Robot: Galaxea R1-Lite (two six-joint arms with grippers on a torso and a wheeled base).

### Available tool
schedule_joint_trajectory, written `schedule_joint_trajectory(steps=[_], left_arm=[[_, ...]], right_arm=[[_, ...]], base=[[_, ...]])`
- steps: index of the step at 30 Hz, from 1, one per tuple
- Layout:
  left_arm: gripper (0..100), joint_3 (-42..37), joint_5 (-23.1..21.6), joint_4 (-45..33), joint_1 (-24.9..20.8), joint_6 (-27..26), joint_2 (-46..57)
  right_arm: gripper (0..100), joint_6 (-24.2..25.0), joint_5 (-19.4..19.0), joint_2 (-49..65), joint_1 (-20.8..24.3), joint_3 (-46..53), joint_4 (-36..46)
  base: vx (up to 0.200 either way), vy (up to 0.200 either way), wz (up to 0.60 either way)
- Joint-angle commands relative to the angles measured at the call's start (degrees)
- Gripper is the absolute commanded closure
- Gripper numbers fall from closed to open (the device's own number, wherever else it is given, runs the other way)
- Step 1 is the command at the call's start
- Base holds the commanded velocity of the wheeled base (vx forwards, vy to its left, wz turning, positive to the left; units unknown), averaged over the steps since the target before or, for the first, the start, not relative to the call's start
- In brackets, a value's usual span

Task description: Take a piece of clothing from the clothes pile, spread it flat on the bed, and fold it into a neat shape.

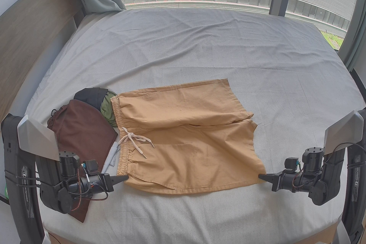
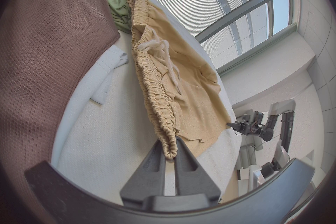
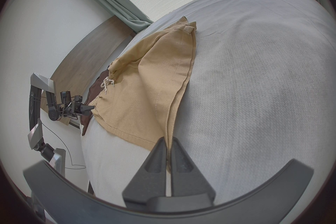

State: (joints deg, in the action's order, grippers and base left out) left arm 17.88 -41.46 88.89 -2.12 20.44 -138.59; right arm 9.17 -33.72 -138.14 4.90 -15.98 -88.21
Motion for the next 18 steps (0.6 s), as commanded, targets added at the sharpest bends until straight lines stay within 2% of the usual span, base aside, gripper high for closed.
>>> schedule_joint_trajectory(steps=[1, 4, 9, 18], left_arm=[[100, -4.3, -3.6, 0.0, 1.3, -0.1, 3.9], [100, -7.1, -6.3, 0.0, 2.1, -1.1, 5.0], [100, -8.7, -7.2, -0.2, 4.0, -6.2, 4.5], [100, -10.8, -7.2, -0.2, 4.1, -6.8, 4.6]], right_arm=[[100, -0.1, 0.0, 0.5, -0.2, 2.2, 0.1], [100, -0.3, 0.0, 0.6, -0.1, 3.3, 0.1], [100, -0.6, 0.0, 1.9, 0.3, 6.7, 0.1], [100, -1.0, 0.0, 1.9, 0.5, 8.1, 0.1]], base=[[0.0, 0.0, 0.0], [0.0, 0.0, 0.0], [0.0, 0.0, 0.0], [0.0, 0.0, 0.0]])
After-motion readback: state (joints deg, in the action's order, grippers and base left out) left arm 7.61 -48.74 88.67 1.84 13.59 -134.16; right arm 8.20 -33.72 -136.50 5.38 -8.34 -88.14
